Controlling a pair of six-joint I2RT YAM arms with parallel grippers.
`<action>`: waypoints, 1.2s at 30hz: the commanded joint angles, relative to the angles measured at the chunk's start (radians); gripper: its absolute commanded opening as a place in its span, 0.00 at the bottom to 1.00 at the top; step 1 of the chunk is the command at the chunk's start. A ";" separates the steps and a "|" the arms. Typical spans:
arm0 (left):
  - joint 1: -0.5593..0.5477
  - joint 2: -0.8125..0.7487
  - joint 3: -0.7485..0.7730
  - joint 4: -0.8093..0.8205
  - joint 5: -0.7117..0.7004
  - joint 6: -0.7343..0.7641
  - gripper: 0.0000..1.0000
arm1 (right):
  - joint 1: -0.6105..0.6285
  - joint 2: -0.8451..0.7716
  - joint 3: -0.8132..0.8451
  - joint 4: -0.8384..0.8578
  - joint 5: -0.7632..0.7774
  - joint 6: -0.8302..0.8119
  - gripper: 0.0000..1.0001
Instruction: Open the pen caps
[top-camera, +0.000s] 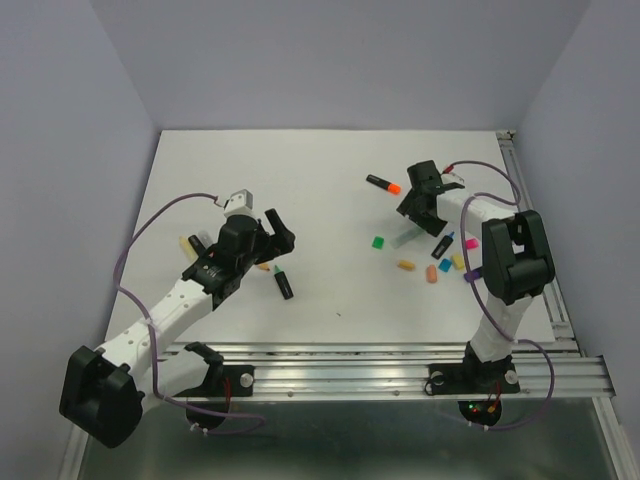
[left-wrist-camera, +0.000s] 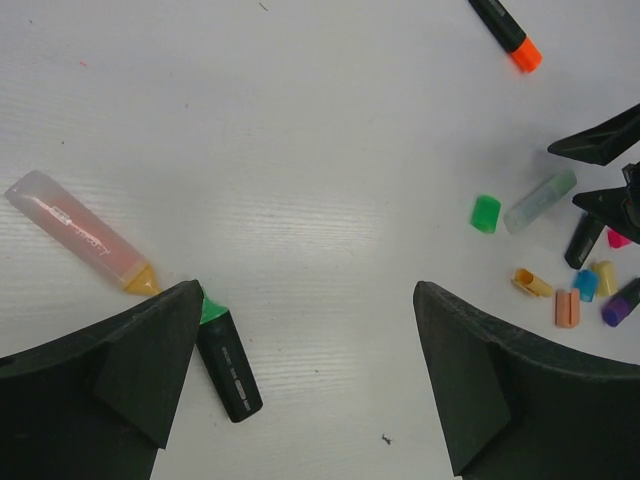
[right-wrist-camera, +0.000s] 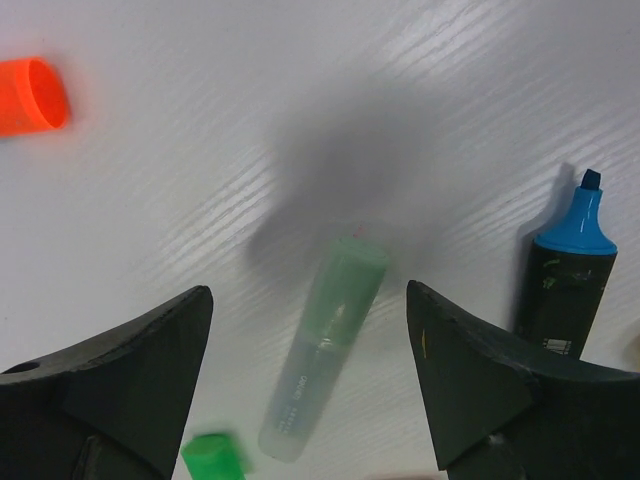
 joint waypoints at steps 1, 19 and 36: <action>-0.004 -0.028 -0.010 0.032 -0.005 0.021 0.99 | 0.003 -0.035 -0.022 -0.013 0.025 0.067 0.83; -0.006 -0.045 -0.016 0.031 -0.013 0.019 0.99 | 0.003 0.025 -0.048 0.039 0.028 0.049 0.52; -0.013 -0.102 -0.065 0.191 0.263 0.045 0.99 | 0.003 -0.197 -0.168 0.285 0.003 -0.045 0.03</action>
